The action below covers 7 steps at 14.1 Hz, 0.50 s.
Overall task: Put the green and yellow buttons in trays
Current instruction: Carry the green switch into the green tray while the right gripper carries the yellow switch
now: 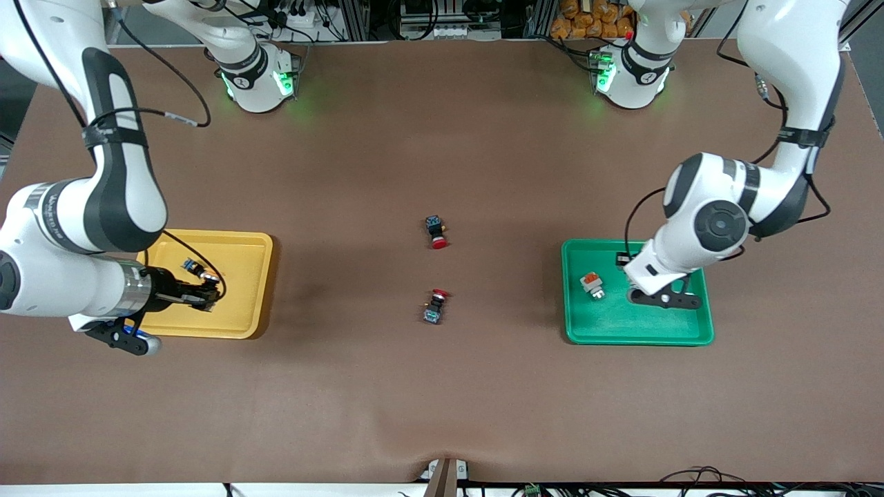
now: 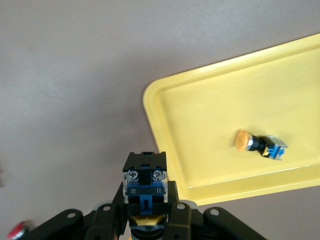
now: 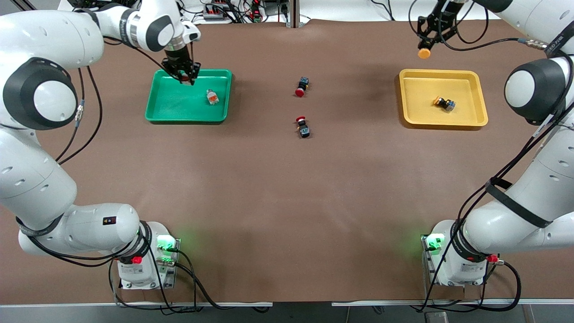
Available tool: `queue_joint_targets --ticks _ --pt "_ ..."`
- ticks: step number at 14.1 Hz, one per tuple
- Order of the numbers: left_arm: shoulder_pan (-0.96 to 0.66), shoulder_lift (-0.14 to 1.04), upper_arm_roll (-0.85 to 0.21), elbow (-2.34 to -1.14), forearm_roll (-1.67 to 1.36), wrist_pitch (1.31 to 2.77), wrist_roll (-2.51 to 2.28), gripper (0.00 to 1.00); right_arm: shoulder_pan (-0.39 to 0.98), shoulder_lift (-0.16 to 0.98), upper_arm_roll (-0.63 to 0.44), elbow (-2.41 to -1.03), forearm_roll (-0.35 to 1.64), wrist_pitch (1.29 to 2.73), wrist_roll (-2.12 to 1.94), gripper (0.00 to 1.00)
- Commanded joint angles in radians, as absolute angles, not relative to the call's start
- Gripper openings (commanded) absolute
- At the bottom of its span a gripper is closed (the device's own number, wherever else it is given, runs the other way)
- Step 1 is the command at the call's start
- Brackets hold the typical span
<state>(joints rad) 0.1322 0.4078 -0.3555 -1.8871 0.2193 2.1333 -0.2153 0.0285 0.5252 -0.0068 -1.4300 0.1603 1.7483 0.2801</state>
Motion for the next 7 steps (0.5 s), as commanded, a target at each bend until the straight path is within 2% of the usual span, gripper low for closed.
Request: queue_joint_targets --ticks 1,7 --pt "0.163 0.439 -0.362 -1.887 0.238 2.158 -0.192 0.0 -0.008 0.491 0.011 -1.534 0.161 1.81 0.21 0.0" --pt "0.215 0.535 -0.36 -1.885 0.265 2.249 -0.193 0.0 -0.009 0.445 0.009 -1.804 0.12 2.097 0.19 0.0"
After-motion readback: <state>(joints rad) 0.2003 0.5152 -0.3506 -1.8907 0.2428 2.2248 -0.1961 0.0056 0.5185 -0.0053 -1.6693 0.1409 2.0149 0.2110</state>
